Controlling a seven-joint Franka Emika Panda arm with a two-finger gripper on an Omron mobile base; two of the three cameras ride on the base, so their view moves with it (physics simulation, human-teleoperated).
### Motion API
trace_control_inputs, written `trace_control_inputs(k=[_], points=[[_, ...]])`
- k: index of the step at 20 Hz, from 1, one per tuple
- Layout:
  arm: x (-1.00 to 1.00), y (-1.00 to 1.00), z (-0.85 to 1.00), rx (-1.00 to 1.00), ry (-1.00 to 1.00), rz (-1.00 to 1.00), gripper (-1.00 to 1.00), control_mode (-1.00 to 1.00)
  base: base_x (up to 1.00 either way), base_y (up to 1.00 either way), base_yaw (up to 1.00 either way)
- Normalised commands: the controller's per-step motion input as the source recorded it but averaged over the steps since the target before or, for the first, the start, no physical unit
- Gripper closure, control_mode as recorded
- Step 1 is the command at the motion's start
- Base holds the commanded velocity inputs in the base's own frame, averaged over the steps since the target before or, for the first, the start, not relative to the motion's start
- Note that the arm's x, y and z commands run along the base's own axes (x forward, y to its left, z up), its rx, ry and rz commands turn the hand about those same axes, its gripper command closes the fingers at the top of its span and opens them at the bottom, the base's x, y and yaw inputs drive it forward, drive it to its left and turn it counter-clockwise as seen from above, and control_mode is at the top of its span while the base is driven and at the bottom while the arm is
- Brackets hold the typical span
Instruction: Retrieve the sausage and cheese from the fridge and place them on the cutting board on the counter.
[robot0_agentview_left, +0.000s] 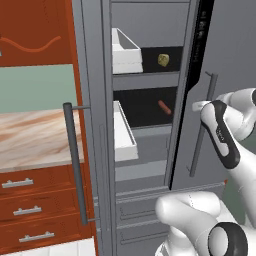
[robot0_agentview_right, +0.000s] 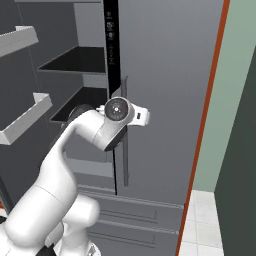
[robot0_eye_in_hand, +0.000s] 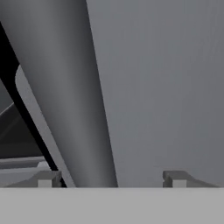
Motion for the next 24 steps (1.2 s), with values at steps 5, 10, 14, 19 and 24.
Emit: trace_control_inputs(k=[5, 10, 14, 19, 24], points=[[0.22, -0.06, -0.1, -0.02, 0.0, -0.02, 1.0, -1.0, 0.0, 0.0, 0.0], [0.17, -0.14, -0.05, -0.02, 0.09, -0.2, 1.0, -1.0, 0.0, 0.0, 0.0], [0.03, -0.13, -0.08, 0.0, 0.09, -0.2, 1.0, -1.0, 0.0, 0.0, 0.0], [-0.16, -0.25, -0.05, 0.0, -0.01, -0.11, 1.0, -1.0, 0.0, 0.0, 0.0], [-0.26, -0.37, -0.01, 0.05, 0.0, -0.01, 1.0, -1.0, 0.0, 0.0, 0.0]])
